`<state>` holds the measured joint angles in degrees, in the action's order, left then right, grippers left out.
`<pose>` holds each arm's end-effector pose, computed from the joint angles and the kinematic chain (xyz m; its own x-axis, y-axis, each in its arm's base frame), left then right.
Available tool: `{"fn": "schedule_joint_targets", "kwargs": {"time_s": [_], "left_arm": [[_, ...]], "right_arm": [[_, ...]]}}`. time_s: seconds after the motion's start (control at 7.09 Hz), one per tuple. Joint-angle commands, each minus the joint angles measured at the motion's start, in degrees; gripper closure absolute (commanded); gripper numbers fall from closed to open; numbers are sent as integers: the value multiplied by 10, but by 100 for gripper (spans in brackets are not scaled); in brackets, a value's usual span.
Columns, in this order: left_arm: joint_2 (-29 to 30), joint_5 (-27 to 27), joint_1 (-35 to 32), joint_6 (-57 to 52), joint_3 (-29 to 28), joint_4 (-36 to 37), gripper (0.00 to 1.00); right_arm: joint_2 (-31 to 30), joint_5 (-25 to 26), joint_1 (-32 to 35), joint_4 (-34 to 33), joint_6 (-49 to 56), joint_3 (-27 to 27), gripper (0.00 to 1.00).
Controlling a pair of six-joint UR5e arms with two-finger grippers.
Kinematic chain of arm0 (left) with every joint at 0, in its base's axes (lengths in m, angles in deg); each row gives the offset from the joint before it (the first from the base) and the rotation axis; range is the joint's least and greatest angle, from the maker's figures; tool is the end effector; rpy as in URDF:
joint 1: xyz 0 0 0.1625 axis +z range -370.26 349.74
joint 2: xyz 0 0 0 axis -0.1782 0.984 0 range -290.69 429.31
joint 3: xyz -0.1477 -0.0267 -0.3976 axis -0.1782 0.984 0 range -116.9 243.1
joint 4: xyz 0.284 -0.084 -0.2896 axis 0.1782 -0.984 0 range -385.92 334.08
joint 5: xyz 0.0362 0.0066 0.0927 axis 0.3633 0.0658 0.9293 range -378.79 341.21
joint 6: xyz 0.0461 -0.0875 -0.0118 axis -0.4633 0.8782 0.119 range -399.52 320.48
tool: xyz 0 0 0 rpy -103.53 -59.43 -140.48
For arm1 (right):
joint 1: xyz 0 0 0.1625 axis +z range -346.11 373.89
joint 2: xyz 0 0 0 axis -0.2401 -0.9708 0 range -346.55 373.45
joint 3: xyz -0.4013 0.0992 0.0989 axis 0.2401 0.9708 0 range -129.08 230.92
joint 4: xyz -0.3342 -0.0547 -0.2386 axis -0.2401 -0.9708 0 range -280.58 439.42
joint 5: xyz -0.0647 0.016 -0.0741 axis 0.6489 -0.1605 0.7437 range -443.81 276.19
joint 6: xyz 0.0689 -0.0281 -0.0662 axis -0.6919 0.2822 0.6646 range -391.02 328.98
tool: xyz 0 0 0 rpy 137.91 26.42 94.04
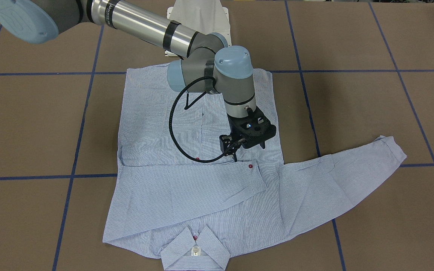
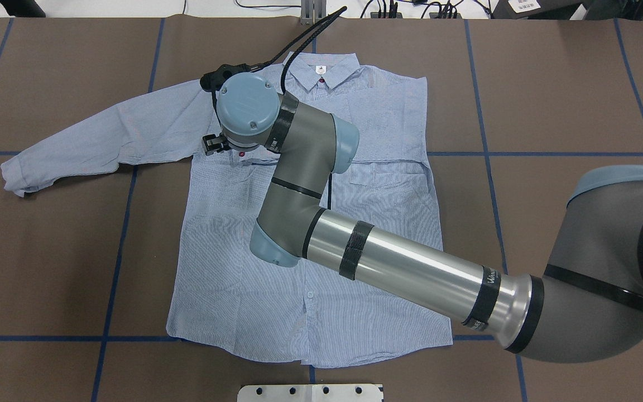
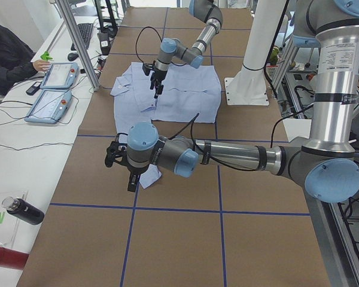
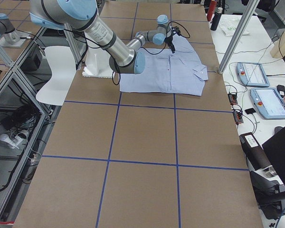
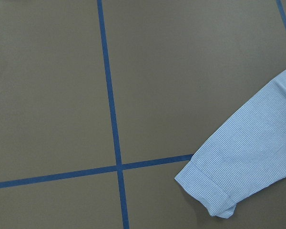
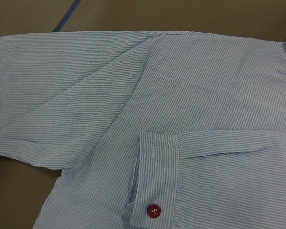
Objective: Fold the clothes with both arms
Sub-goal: 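Lay the sleeve across the shirt front with the right gripper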
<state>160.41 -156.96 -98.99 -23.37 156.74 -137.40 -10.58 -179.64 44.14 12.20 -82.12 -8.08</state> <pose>-0.0474 -0.5190 0.5705 0.6390 0.0809 -0.7649 0.1642 0.9572 0.2384 -0.6692 -0.5330 0.0794 0.6269 -0.3575 0.6922 -0.0428 0.8713 0.4888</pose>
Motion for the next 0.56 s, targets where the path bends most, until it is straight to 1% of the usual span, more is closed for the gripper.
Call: {"fn": "schedule_joint_targets", "kwargs": {"time_s": [0.0, 0.14, 0.28, 0.42], "left_arm": [[-26, 57, 63, 151, 2, -118, 1], [-39, 95, 99, 227, 2, -169, 1], [-52, 145, 145, 290, 2, -212, 1], [-59, 195, 195, 363, 2, -239, 1]], "right_arm": [[-10, -56, 30, -127, -1, -66, 1], [-40, -84, 49, -139, 3, -98, 1], [-76, -107, 70, -151, 4, -140, 1], [-103, -127, 91, -203, 6, -188, 1]]}}
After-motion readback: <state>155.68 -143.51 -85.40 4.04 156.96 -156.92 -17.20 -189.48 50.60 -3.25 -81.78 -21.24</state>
